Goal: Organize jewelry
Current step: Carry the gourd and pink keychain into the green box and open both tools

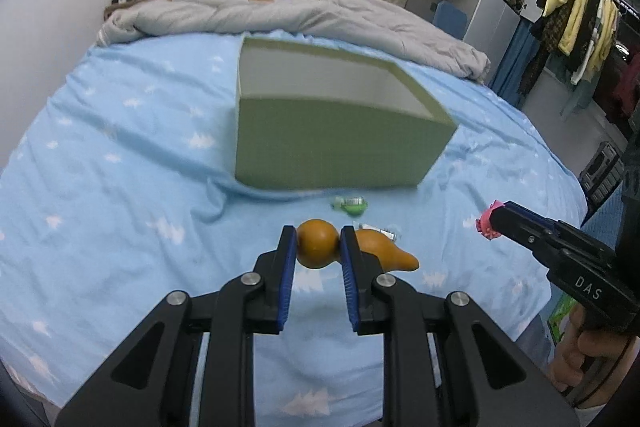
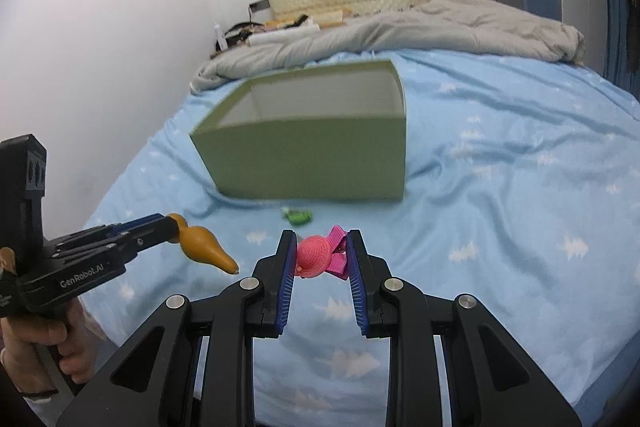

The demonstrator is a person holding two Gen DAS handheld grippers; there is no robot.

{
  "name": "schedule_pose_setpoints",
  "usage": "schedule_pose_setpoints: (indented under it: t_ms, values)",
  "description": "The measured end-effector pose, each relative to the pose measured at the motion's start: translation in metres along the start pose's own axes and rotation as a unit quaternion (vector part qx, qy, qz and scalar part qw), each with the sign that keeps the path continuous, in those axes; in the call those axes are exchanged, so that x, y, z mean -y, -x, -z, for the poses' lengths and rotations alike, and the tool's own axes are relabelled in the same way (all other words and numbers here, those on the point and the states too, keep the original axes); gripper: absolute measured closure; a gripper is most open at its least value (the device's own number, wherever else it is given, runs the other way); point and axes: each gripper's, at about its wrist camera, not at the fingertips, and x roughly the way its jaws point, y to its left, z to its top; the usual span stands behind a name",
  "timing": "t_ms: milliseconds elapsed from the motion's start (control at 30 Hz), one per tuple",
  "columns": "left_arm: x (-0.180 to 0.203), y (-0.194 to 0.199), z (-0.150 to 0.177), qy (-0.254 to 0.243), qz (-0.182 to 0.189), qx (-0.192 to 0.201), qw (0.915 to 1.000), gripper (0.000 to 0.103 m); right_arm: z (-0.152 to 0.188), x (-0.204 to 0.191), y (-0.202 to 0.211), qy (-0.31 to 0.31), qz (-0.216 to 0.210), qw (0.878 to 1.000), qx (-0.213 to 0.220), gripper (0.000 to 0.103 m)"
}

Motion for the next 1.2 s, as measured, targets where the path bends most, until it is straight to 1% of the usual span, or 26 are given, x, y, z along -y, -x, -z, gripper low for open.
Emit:
schedule_pose_setpoints:
  t_ms: [200, 300, 367, 467, 500, 567, 633, 800, 867, 967, 1067, 1133, 1200]
  values:
    - [-0.002, 0.006, -0.035, 0.0, -0.008, 0.026, 0.9996, 0.08, -0.039, -0.008, -0.002, 0.014, 0.003, 0.999, 0.037, 0.08]
    - [-0.004, 0.006, -0.057, -0.003, -0.008, 0.038, 0.9992, 0.08, -0.061, -0.01, -0.006, 0.015, 0.0, 0.999, 0.052, 0.08]
    - [-0.004, 0.003, -0.072, -0.005, -0.007, 0.039, 0.9992, 0.08, -0.077, -0.01, -0.01, 0.018, -0.001, 0.998, 0.058, 0.08]
    - [-0.005, -0.005, -0.094, -0.012, -0.012, 0.039, 0.9991, 0.08, -0.098, -0.01, -0.022, 0.021, -0.003, 0.998, 0.056, 0.08]
    - [-0.005, -0.009, -0.1, -0.013, -0.011, 0.034, 0.9993, 0.08, -0.103, -0.009, -0.027, 0.022, -0.004, 0.998, 0.052, 0.08]
    - [-0.011, -0.022, -0.114, -0.01, -0.02, 0.021, 0.9995, 0.08, -0.116, -0.005, -0.039, 0.015, -0.014, 0.999, 0.034, 0.08]
    - [-0.017, -0.037, -0.127, -0.003, -0.014, -0.001, 0.9999, 0.08, -0.128, -0.005, -0.053, 0.024, -0.006, 1.0, 0.017, 0.08]
    - [-0.019, -0.066, -0.152, -0.011, -0.036, -0.033, 0.9987, 0.08, -0.148, 0.0, -0.086, 0.04, 0.003, 0.999, -0.027, 0.08]
    - [-0.018, -0.075, -0.157, -0.014, -0.038, -0.046, 0.9981, 0.08, -0.152, 0.004, -0.1, 0.047, 0.004, 0.998, -0.042, 0.08]
    - [-0.016, -0.096, -0.161, -0.026, -0.054, -0.069, 0.9958, 0.08, -0.157, 0.013, -0.122, 0.029, -0.01, 0.997, -0.077, 0.08]
    - [-0.02, -0.114, -0.161, -0.022, -0.052, -0.094, 0.9939, 0.08, -0.158, 0.016, -0.142, 0.028, -0.01, 0.994, -0.101, 0.08]
    - [-0.02, -0.12, -0.16, -0.026, -0.058, -0.099, 0.993, 0.08, -0.158, 0.019, -0.153, 0.023, -0.012, 0.993, -0.115, 0.08]
    - [-0.022, -0.126, -0.158, -0.021, -0.055, -0.108, 0.9924, 0.08, -0.157, 0.021, -0.161, 0.022, -0.009, 0.992, -0.123, 0.08]
